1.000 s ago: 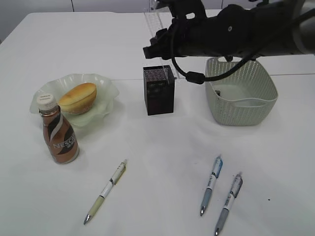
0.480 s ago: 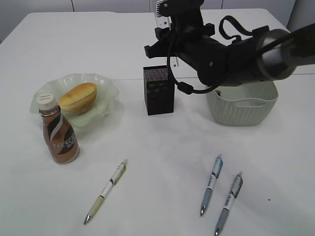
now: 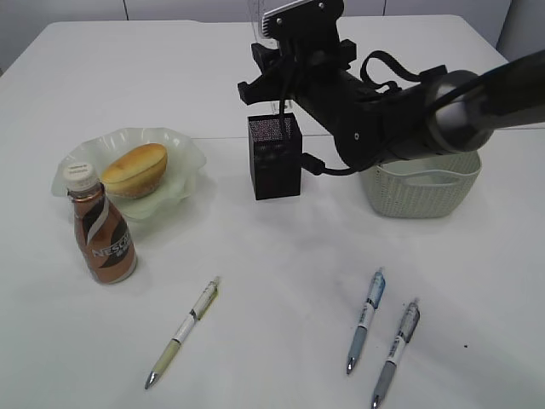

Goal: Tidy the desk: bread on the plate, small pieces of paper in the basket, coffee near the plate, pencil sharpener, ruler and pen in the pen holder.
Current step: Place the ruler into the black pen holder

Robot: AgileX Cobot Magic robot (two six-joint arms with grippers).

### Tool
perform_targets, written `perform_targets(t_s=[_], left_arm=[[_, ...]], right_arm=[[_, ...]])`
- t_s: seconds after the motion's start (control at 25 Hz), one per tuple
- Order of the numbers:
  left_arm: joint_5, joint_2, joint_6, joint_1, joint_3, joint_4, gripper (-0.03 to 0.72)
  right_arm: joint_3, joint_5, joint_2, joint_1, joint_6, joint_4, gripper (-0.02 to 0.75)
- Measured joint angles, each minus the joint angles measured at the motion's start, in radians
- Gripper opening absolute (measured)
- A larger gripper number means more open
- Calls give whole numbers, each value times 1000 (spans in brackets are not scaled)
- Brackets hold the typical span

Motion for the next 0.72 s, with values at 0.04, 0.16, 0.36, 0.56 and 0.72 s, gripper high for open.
perform_targets(t_s=[0.04, 0.16, 0.36, 0.56, 0.72], left_arm=[[0, 5, 0, 0, 0, 0, 416], [0, 16, 0, 0, 0, 0, 416], [0, 20, 0, 0, 0, 0, 416], [0, 20, 0, 0, 0, 0, 416], [0, 20, 0, 0, 0, 0, 416]], right_arm=[[-7, -2, 6, 0, 0, 0, 277], [-43, -2, 40, 0, 2, -1, 277], [-62, -2, 73, 0, 4, -2, 276], [-65, -4, 92, 0, 4, 4, 276], [-65, -25, 110, 0, 4, 4, 276]])
